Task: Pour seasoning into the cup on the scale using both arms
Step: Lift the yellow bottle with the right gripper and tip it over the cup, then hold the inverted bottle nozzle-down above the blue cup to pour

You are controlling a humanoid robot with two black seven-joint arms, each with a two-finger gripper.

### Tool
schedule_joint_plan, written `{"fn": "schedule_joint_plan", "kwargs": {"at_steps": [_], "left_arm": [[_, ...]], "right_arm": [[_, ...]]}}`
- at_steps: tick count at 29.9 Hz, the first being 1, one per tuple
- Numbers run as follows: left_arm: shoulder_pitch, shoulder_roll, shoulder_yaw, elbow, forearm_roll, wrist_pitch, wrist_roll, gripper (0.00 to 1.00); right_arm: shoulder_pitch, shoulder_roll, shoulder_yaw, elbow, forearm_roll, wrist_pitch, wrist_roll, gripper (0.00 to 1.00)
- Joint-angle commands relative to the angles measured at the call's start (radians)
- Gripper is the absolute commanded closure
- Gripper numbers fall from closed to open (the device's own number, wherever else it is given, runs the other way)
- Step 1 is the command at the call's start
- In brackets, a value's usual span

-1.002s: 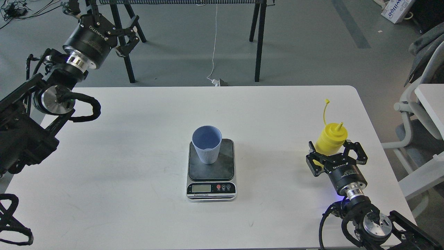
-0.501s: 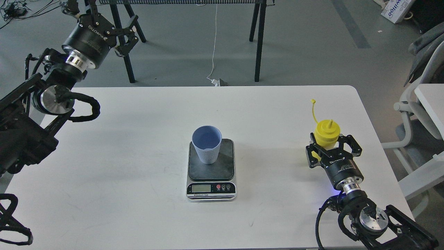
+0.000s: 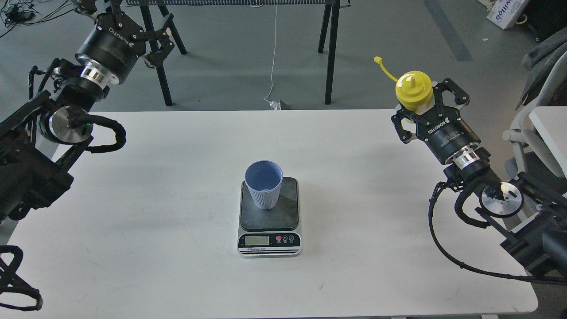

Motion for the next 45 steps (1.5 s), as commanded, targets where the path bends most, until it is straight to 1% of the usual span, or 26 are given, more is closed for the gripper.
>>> {"fn": "schedule_joint_plan", "kwargs": {"at_steps": [1,5,10,15,19,23,28,32,45], "left_arm": [[0.001,0.0,0.0,0.0,0.001,0.002,0.002,0.0],[0.001,0.0,-0.002,0.0,-0.001,0.006,-0.001,0.0],[0.0,0.0,-0.013,0.0,-0.001,0.005,0.001,0.0],[0.0,-0.002,-0.019,0.0,-0.001,0.003,0.001,0.0],[0.0,-0.002,-0.019,0.0,0.001,0.002,-0.001,0.0],[0.0,0.001,-0.02,0.0,-0.001,0.002,-0.001,0.0],[0.001,0.011,-0.033,0.0,-0.001,0.0,-0.001,0.0],[0.001,0.018,-0.036,0.0,-0.001,0.0,-0.001,0.0],[0.001,0.023,-0.036,0.0,-0.001,0.0,-0.002,0.0]], "right_arm": [[0.137,0.002,-0.117,0.005,-0.141,-0.053,0.002,0.65],[0.252,0.022,-0.234,0.005,-0.307,-0.147,0.002,0.67],[0.407,0.074,-0.447,0.0,-0.543,-0.264,0.002,0.67],[0.513,0.161,-0.597,-0.006,-0.664,-0.349,0.003,0.68],[0.581,0.233,-0.746,-0.012,-0.821,-0.463,0.0,0.68],[0.618,0.283,-0.849,-0.038,-0.856,-0.529,0.002,0.68],[0.638,0.321,-0.886,-0.09,-0.916,-0.551,-0.003,0.68],[0.645,0.358,-0.913,-0.138,-0.944,-0.555,-0.027,0.69],[0.659,0.424,-0.918,-0.17,-0.952,-0.578,-0.027,0.7]]}}
